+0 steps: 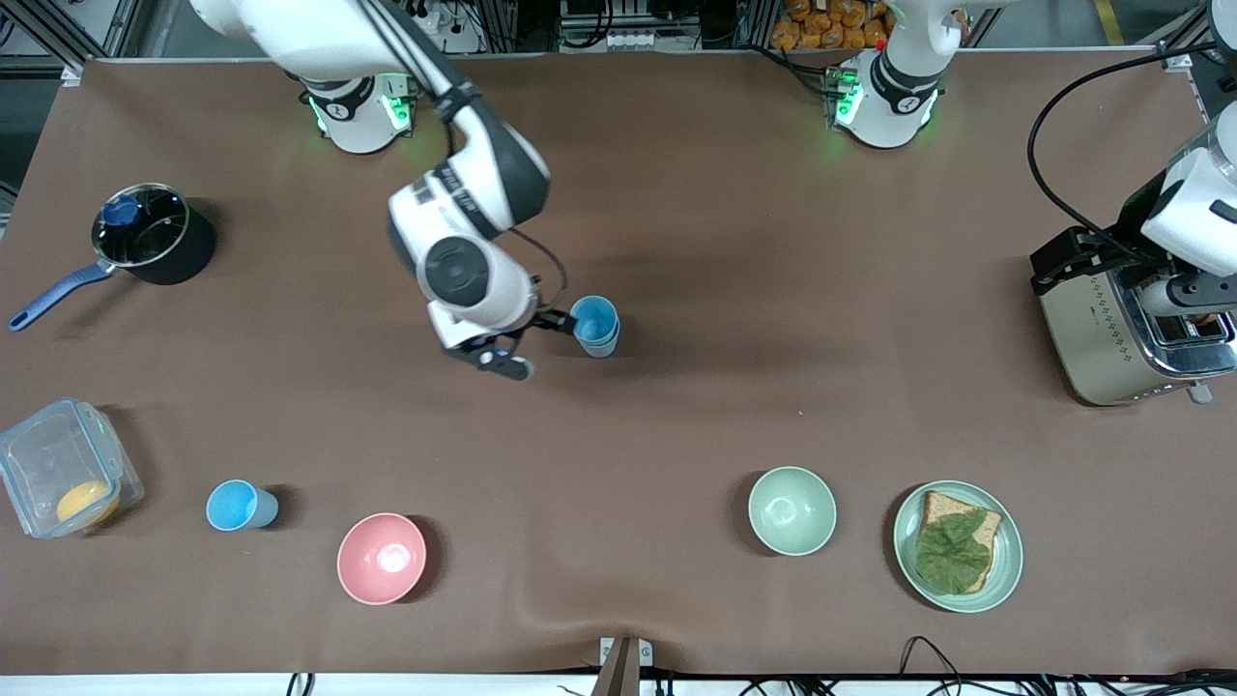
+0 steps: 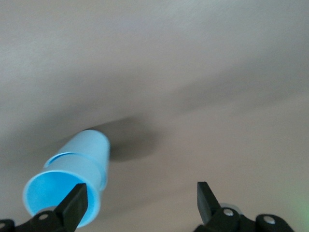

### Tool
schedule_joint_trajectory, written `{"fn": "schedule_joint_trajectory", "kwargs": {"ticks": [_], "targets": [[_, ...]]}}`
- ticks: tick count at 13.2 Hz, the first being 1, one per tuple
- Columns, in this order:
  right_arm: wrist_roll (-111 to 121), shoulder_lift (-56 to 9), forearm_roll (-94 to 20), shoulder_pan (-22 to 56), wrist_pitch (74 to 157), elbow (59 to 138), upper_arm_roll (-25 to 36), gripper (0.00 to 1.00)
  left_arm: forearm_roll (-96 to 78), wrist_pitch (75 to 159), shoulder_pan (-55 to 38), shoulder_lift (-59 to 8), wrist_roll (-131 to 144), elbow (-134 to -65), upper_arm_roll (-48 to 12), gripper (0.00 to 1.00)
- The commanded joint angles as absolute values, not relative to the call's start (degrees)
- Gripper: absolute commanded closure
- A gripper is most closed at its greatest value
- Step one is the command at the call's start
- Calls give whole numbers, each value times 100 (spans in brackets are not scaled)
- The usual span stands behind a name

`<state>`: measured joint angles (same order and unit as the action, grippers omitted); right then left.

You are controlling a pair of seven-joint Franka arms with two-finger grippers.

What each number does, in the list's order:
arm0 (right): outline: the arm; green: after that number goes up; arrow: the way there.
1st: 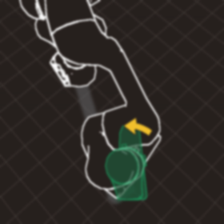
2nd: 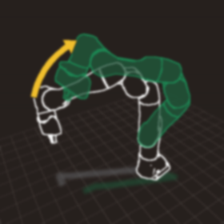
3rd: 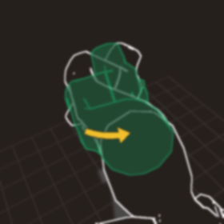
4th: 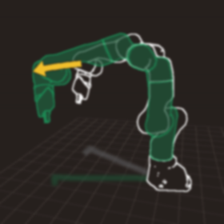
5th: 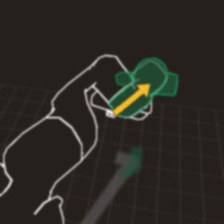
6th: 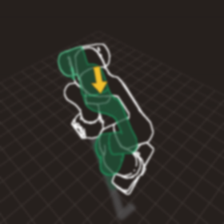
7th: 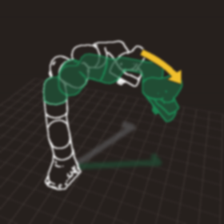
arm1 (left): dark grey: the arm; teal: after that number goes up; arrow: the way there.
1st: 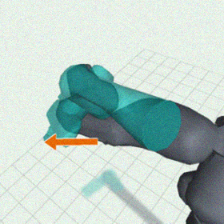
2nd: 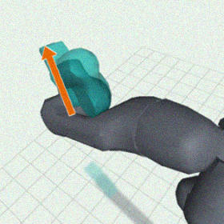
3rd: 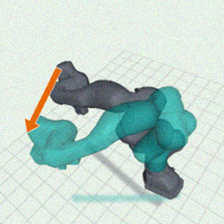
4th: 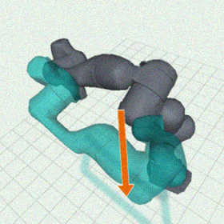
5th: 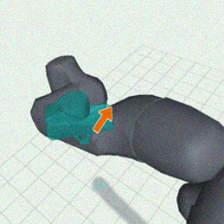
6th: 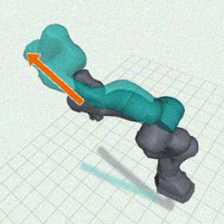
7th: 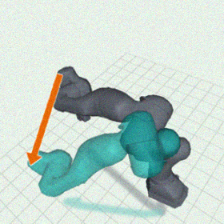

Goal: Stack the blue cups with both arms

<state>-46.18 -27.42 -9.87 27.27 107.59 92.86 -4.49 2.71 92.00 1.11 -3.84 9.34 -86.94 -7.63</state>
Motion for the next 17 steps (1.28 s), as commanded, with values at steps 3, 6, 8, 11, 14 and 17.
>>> {"fn": "schedule_joint_trajectory", "kwargs": {"ticks": [3, 6, 8, 11, 14, 17], "targets": [[-3036, -2207, -827, 1681, 10021, 9448, -536, 0, 185, 9149, 97, -448, 905, -8648, -782, 0], [-1754, -1769, -642, 943, 9861, 9641, -536, 0, 193, 9167, 79, -483, 905, -8648, -782, 0], [-1031, -1364, -380, 625, 9809, 9737, -536, 0, 185, 9167, 79, -483, 905, -8648, -782, 0], [-372, -574, 105, 441, 9721, 10063, -536, 0, 185, 9167, 114, -483, 897, -8648, -782, 0], [367, -185, 114, -235, 9466, 9976, -607, 0, 193, 9167, 158, -475, 862, -8648, -774, 0], [844, -220, 114, -737, 9308, 9555, -615, 0, 193, 9167, 176, -457, 791, -8648, -738, 0]]}}
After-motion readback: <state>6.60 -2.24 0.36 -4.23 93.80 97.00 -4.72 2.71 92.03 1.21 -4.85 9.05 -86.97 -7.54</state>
